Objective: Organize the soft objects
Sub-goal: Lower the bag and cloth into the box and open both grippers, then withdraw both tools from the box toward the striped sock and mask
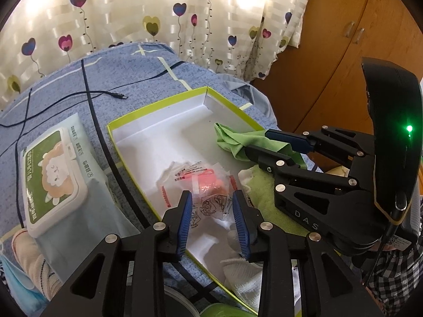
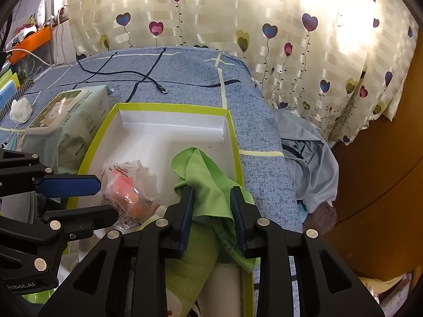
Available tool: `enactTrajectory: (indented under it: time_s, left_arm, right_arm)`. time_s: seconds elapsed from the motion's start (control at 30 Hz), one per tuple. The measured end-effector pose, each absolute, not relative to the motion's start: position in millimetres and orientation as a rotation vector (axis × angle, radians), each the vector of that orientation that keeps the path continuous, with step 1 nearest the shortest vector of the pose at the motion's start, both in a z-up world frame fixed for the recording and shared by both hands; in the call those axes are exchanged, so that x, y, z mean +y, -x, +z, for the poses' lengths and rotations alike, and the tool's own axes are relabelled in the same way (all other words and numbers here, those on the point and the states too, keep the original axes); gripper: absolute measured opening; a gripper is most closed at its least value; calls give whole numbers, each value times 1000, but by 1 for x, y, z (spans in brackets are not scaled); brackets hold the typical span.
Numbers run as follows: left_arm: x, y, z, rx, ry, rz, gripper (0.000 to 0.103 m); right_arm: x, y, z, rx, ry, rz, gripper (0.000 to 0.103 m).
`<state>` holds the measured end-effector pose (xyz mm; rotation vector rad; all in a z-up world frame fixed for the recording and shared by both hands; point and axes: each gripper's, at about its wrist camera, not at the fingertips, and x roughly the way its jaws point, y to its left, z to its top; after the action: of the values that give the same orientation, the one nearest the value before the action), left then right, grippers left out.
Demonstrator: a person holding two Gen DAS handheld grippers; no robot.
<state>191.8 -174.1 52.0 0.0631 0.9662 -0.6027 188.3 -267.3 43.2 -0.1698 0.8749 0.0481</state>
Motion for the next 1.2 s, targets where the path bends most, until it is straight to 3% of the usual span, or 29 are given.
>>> enactTrajectory:
  time_s: [0.23, 0.47, 0.5, 0.57, 0.6, 1.2]
  left_arm:
    - [-171, -192, 53, 963, -57, -598, 42]
    - [-170, -187, 61, 939, -59, -588, 42]
    - [-170, -185, 63, 931, -61, -588, 43]
    - [-169, -183, 66, 923, -61, -587, 45]
    - [-169, -182, 68, 921, -62, -585, 45]
    - [-148, -161, 88, 875, -21, -568, 46]
  right_arm:
    - [-267, -186, 46, 870, 163, 46, 30]
    - [-266, -181, 52, 854, 146, 43, 31]
    - [-266, -180, 54, 848, 144, 38, 33]
    - [-267, -179, 56, 845, 139, 38, 58]
    - [-268, -178, 57, 842, 137, 34, 60]
    - [-258, -158, 76, 800, 118, 18, 60]
